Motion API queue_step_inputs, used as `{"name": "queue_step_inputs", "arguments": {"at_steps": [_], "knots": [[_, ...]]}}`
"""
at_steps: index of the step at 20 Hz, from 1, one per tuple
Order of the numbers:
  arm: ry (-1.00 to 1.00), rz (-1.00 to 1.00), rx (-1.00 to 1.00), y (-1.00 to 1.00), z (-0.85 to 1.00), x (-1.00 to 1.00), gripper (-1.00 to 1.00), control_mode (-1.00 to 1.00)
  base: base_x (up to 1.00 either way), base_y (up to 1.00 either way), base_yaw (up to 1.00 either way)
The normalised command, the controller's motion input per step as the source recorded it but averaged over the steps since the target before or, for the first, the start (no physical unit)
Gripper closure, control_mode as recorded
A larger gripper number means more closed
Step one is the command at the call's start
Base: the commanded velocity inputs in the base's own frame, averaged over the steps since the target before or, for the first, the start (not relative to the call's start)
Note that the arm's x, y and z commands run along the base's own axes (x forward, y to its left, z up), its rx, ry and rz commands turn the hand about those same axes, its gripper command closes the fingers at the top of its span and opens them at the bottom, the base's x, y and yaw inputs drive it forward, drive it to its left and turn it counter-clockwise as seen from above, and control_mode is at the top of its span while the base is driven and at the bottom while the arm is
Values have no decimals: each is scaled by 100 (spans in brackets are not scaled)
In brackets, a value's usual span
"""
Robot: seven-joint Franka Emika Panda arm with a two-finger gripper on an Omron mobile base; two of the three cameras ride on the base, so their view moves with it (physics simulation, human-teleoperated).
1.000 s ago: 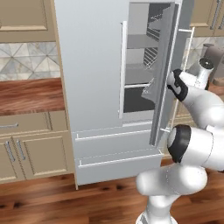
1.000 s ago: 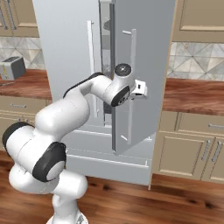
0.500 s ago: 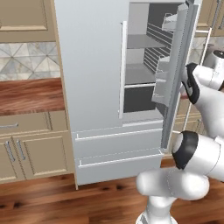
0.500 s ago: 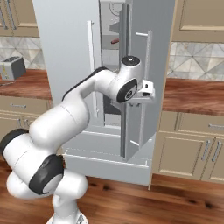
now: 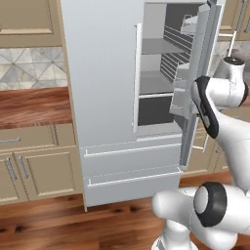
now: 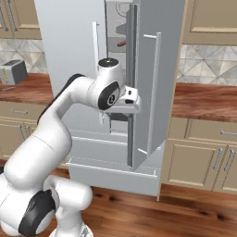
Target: Retrieve the sausage and cheese from the fridge and place them on the cutting board on the counter.
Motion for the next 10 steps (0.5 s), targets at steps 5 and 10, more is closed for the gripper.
{"name": "queue_step_inputs", "arguments": {"at_steps": [5, 10], "knots": [[0, -16, 5, 100, 1, 61, -100, -100, 0, 0, 0], [0, -30, 14, 98, 0, 98, -100, -100, 0, 0, 0]]}}
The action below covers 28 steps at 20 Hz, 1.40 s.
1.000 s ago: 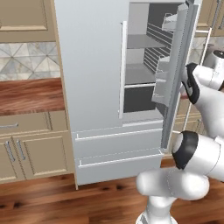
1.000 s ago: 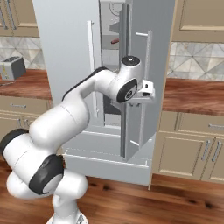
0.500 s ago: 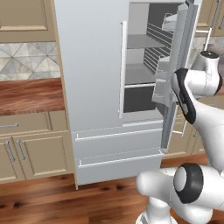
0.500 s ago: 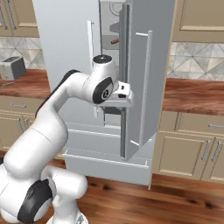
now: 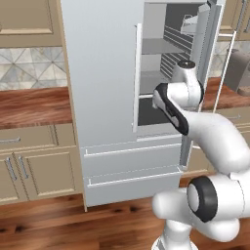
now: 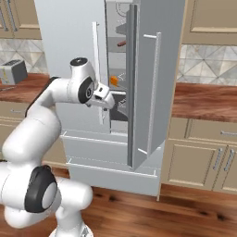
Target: Retrieve the sausage and cheese from the fridge and place them on the cutting board on the counter.
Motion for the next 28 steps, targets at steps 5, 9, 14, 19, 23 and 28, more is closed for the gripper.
{"name": "queue_step_inputs", "arguments": {"at_steps": [5, 9, 14, 19, 23, 28], "knots": [[-2, -38, 29, 62, 0, 81, -100, -100, 0, 0, 0], [-2, -39, 27, -12, 0, 97, -100, -100, 0, 0, 0], [0, -39, 23, -53, 0, 79, -100, -100, 0, 0, 0], [-9, -51, 13, -54, 0, 65, -100, -100, 0, 0, 0], [0, -47, 12, -77, 0, 6, -100, -100, 0, 0, 0], [0, -46, 12, -87, 0, -2, -100, -100, 0, 0, 0]]}}
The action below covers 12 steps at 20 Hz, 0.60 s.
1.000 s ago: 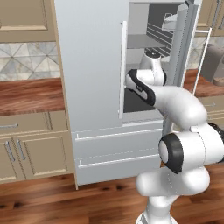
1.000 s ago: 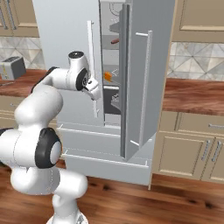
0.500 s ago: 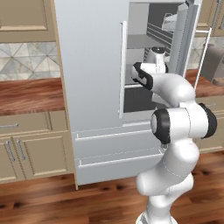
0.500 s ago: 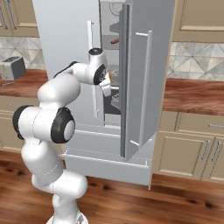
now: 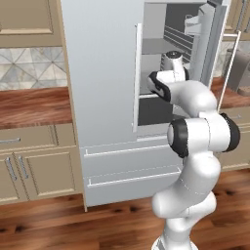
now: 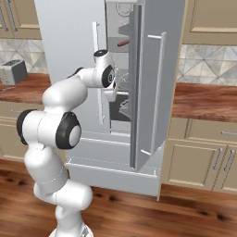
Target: Retrieve the sausage and cheese from the fridge and place them on the cutting board on the counter.
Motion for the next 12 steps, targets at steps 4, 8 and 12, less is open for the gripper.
{"name": "queue_step_inputs", "arguments": {"at_steps": [4, 8, 12], "knots": [[0, -40, 11, -100, 0, -15, -100, -100, 0, 0, 0], [0, -28, 11, -100, 9, -37, -100, -100, 0, 0, 0], [0, -24, 10, -100, 15, -46, -100, -100, 0, 0, 0]]}}
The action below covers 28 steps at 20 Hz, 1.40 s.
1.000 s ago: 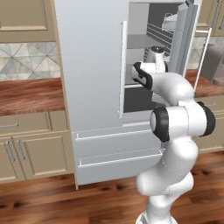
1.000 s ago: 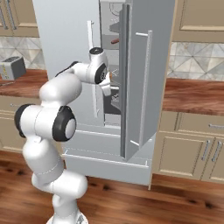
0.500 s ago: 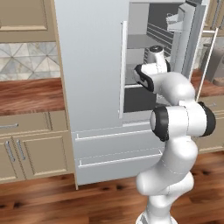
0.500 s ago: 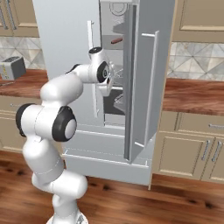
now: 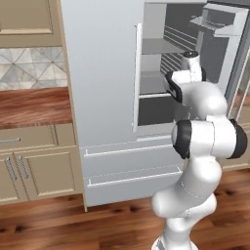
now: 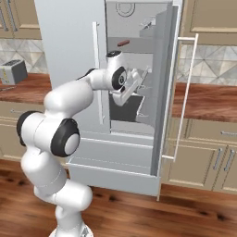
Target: Retrieve the sausage and cheese from the fridge and place them on the cutting board on the counter.
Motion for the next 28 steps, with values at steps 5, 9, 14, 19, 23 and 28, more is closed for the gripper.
{"name": "queue_step_inputs", "arguments": {"at_steps": [5, 9, 14, 19, 23, 28], "knots": [[0, -19, 7, -100, 14, -27, -100, -100, 0, 0, 0], [-2, -9, 2, -32, 13, -2, -100, -100, 0, 0, 0], [-8, 5, 0, 53, 38, -33, -100, -100, 0, 0, 0], [4, 43, -8, 100, 31, -55, -100, -100, 0, 0, 0], [12, 71, -22, 98, 0, -42, -100, -100, 0, 0, 0], [2, 80, -24, 58, 0, -14, -100, -100, 0, 0, 0]]}}
